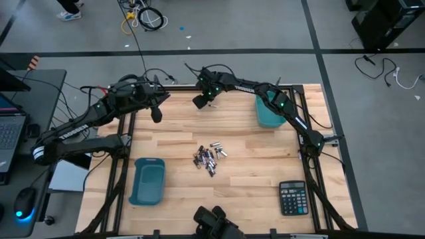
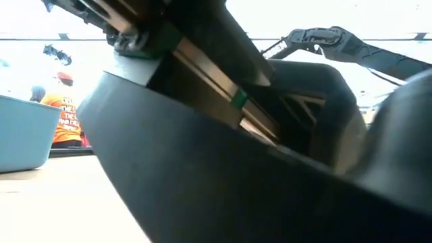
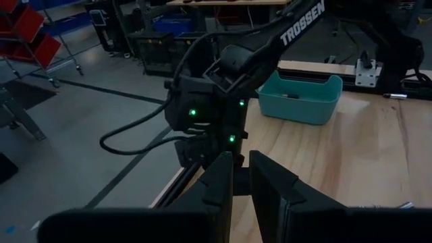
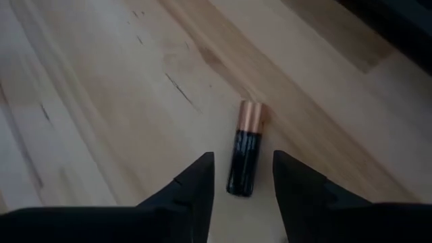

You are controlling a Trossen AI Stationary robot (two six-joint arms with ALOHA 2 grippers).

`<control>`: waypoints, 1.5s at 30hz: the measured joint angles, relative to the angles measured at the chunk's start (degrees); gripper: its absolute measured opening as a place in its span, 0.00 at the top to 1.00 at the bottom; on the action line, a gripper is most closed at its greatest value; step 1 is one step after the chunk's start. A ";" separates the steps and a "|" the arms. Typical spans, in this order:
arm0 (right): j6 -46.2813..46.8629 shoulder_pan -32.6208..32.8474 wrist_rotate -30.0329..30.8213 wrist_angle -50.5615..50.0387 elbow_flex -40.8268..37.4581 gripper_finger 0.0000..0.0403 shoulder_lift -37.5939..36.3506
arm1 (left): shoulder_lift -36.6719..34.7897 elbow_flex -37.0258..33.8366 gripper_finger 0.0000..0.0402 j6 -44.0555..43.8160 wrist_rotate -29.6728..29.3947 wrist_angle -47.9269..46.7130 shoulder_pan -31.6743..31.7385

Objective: Sort batteries
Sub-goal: Put the black battery into the green bin

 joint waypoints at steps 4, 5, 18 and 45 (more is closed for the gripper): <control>-0.27 -0.06 -0.67 0.16 0.15 0.67 0.00 | 0.27 0.02 0.87 0.82 0.00 0.00 0.00; -0.52 -0.07 -0.87 0.11 0.15 0.67 0.00 | 0.33 0.02 0.87 1.04 0.00 -0.08 -0.02; -1.77 -0.17 -2.01 0.07 0.13 0.67 0.00 | 0.70 0.04 0.87 1.08 0.00 -0.05 0.00; -2.98 -1.08 -6.59 1.71 0.07 0.74 -0.11 | 0.68 0.04 0.87 1.12 0.00 -0.07 -0.01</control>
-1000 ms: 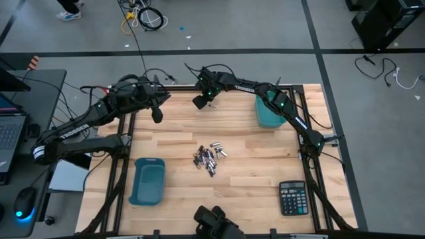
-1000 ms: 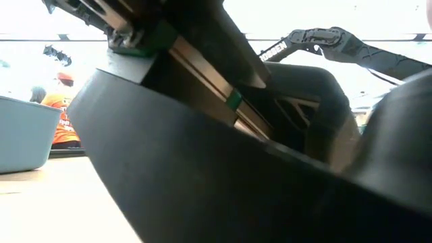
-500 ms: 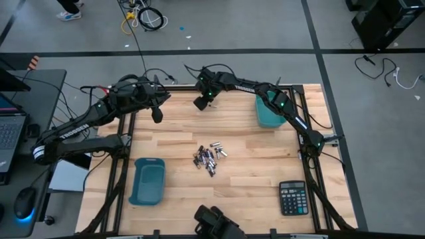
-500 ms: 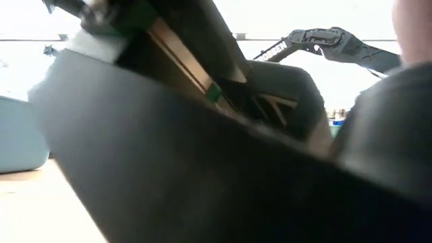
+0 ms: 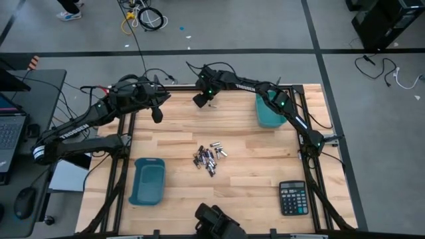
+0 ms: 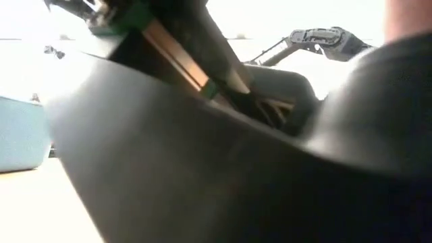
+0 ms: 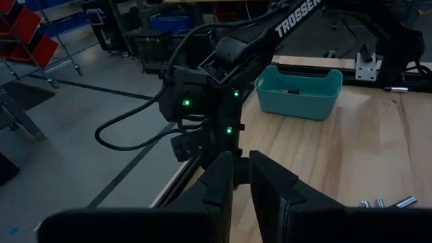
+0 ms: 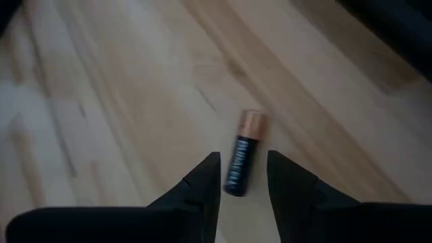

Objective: Sort batteries
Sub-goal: Put the black battery into the green bin

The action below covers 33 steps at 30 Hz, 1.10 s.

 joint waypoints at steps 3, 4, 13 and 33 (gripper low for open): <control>-1.67 -0.38 -3.71 0.84 0.00 0.74 0.35 | 0.00 0.00 0.87 0.03 0.00 0.00 0.01; -2.33 -0.68 -5.25 1.39 0.00 0.74 0.49 | 0.00 0.00 0.87 0.04 0.00 0.02 0.01; 1.32 -2.59 -12.03 0.65 -0.04 0.81 -3.47 | -0.02 0.00 0.87 0.07 0.00 -0.24 0.01; 22.89 4.59 -3.93 -3.05 0.05 0.88 -8.09 | -0.02 0.00 0.87 3.41 -0.44 -0.79 -0.01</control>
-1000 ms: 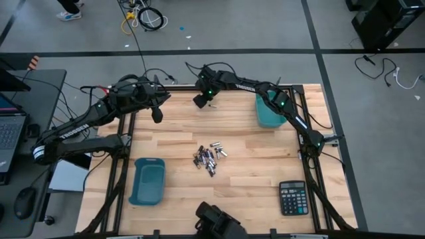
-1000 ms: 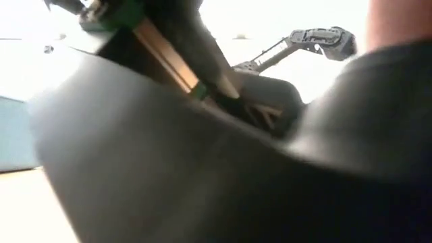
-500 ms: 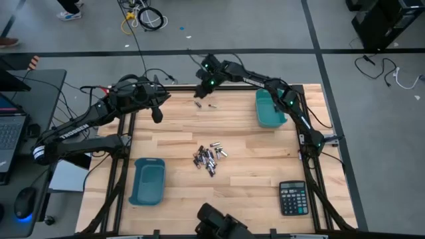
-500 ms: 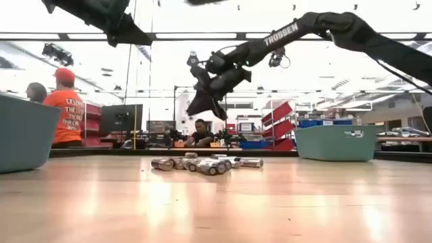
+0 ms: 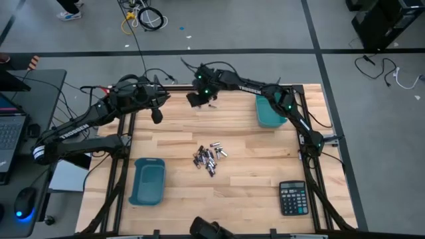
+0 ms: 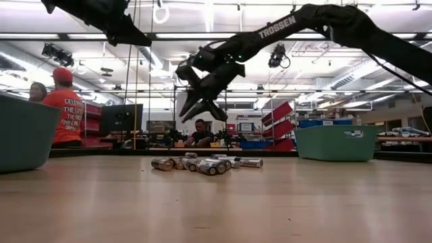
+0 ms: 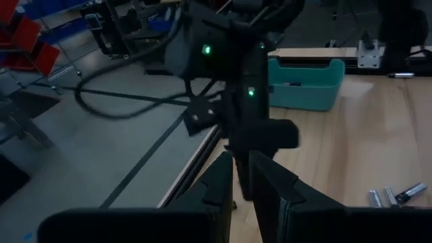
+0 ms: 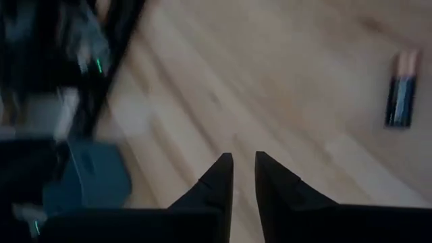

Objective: Sort batteries
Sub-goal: Put the black battery into the green bin

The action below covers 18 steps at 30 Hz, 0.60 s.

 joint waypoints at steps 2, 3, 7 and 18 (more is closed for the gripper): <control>3.99 -1.03 0.55 -0.84 0.06 0.88 0.46 | 0.00 0.00 0.87 0.00 -2.37 0.11 0.00; 5.77 -1.65 0.61 -2.06 0.06 0.88 1.03 | 0.00 0.00 0.87 -0.01 -3.73 0.24 0.00; 9.62 -3.78 0.19 -2.65 -0.16 0.88 3.46 | 0.00 0.00 0.87 0.40 -6.88 0.88 0.04; 19.97 -5.35 -1.88 1.67 -0.05 0.88 4.26 | 0.00 0.00 0.87 1.29 -6.89 0.78 0.08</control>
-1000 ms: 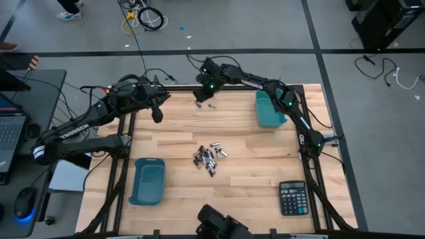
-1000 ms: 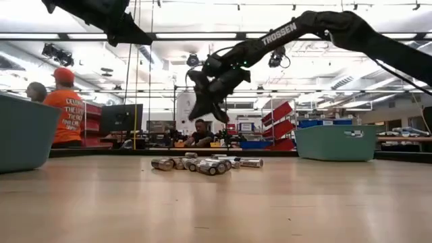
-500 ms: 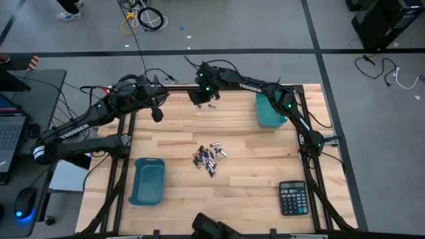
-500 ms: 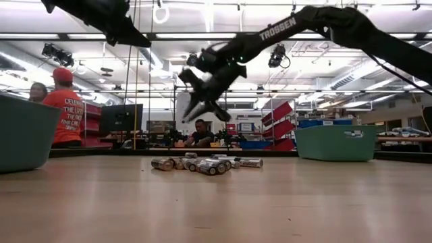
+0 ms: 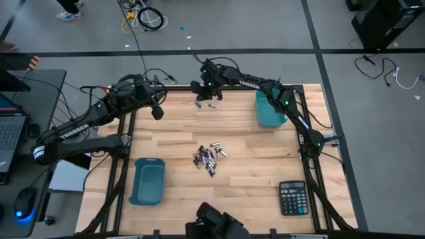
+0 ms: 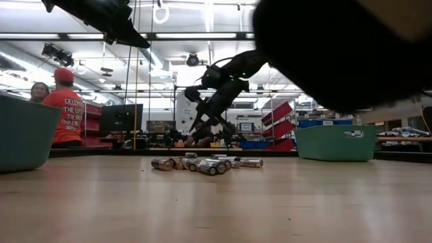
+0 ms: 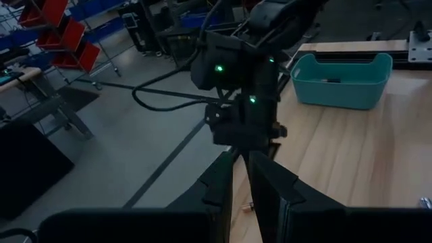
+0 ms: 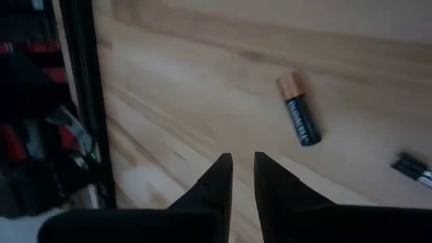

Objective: Sort batteries
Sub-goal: Put the black battery into the green bin

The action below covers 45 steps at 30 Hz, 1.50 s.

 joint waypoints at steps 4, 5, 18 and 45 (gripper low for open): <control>1.86 -0.49 -0.78 -1.28 -0.11 0.88 1.07 | 0.00 0.00 0.87 0.19 0.03 -0.25 0.01; 2.46 -0.49 -0.97 -1.38 -0.13 0.88 1.09 | 0.00 0.00 0.87 0.20 0.03 -0.31 0.01; 7.31 -2.20 -6.06 1.88 -0.04 0.90 2.97 | 0.00 0.00 0.87 0.22 0.05 -0.55 0.02; -4.48 -6.00 -20.49 16.31 0.06 0.93 5.07 | 0.02 0.00 0.87 1.64 0.03 1.54 0.03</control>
